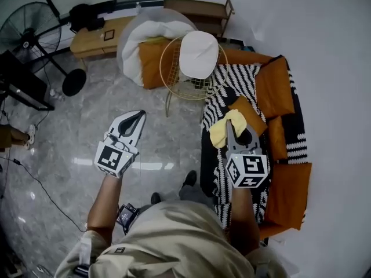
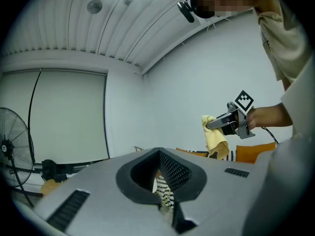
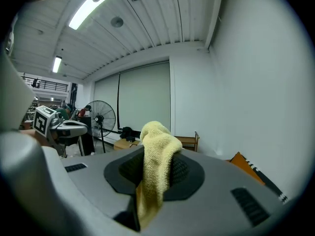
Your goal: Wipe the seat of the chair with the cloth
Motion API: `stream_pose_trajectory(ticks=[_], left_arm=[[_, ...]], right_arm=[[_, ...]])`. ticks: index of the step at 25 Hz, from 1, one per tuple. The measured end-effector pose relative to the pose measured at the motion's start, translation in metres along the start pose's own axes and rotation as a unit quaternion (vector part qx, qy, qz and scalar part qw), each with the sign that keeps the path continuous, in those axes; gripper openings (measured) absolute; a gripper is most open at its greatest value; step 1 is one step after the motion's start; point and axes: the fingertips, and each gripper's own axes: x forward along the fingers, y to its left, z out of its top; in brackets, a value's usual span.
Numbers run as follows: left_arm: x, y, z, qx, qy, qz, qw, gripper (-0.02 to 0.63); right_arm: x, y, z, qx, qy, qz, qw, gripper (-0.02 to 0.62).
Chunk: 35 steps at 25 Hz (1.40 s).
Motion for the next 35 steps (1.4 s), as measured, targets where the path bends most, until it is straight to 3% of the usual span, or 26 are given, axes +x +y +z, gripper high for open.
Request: stream_pose_trajectory(ticks=[10,18,27,35], left_arm=[[0.077,0.002,0.002,0.005,0.024,0.05,0.9985,0.015],[0.12,0.002,-0.007,0.005,0.043,0.043,0.9982,0.015],[0.2,0.041,-0.026,-0.008,0.013,-0.016,0.9998,0.015],[0.273,0.111,-0.023,-0.027,-0.004,-0.086,0.9959,0.015]], right_arm=[[0.074,-0.073,0.013,0.001,-0.01,0.052,0.999,0.084],[0.103,-0.108,-0.001,0.018,0.004,0.05,0.999,0.084],[0.137,-0.137,-0.004,0.017,0.019,-0.012,1.0,0.084],[0.194,-0.137,0.024,0.017,0.03,-0.081,0.996,0.084]])
